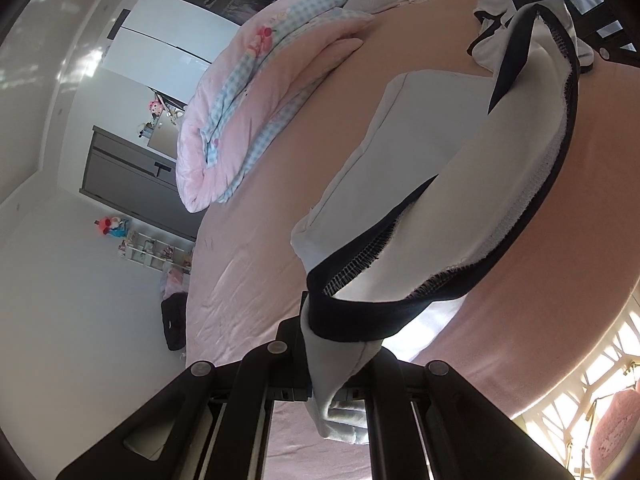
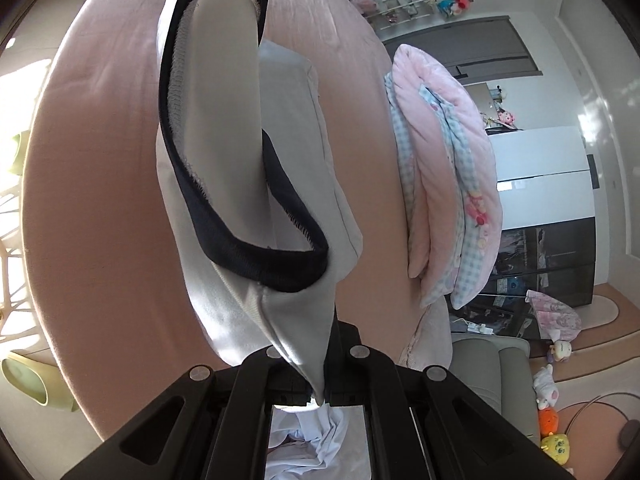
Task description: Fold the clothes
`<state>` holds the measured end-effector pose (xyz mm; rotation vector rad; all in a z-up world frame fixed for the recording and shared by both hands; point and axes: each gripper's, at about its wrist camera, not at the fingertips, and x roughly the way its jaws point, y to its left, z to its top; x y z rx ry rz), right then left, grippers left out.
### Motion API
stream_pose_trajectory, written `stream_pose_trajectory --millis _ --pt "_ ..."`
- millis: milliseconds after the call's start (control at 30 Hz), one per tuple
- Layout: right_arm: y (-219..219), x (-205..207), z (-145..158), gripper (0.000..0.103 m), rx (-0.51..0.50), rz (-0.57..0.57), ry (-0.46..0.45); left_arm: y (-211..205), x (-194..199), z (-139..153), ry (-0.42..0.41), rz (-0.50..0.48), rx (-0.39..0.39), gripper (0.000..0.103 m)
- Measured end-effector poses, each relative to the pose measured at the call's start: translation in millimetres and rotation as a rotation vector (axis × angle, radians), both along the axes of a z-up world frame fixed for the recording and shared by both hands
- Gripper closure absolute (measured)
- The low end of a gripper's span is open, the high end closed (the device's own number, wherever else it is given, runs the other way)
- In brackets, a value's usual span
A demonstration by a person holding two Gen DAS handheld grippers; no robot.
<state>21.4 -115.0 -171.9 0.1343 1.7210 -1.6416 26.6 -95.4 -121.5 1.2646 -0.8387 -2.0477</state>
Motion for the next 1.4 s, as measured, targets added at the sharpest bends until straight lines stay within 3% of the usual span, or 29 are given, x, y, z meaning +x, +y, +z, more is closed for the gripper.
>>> stream_pose_trajectory --millis 133,467,733,833,1033,1400 --pt "-14 -16 -2 0.102 0.002 -0.019 -0.019 -12 -13 -6 -0.002 -0.012 -0.028 0.099" --pt "-50 -67 2 0.102 0.012 -0.113 -0.163 -52 -47 0 0.027 -0.065 0.023 0.099" --pt "-75 -108 5 0.102 0.026 -0.220 -0.371 -115 -69 16 0.106 -0.075 0.438 0.099" --pt "-83 -123 4 0.102 0.035 -0.252 -0.411 -131 -80 16 0.099 -0.067 0.487 0.099" --pt "-100 -163 5 0.102 -0.009 -0.384 -0.560 -146 -103 1 0.056 -0.061 0.512 0.099" --pt "-120 -216 -12 0.102 -0.073 -0.612 -0.781 -200 -133 -25 0.105 0.138 0.754 0.099"
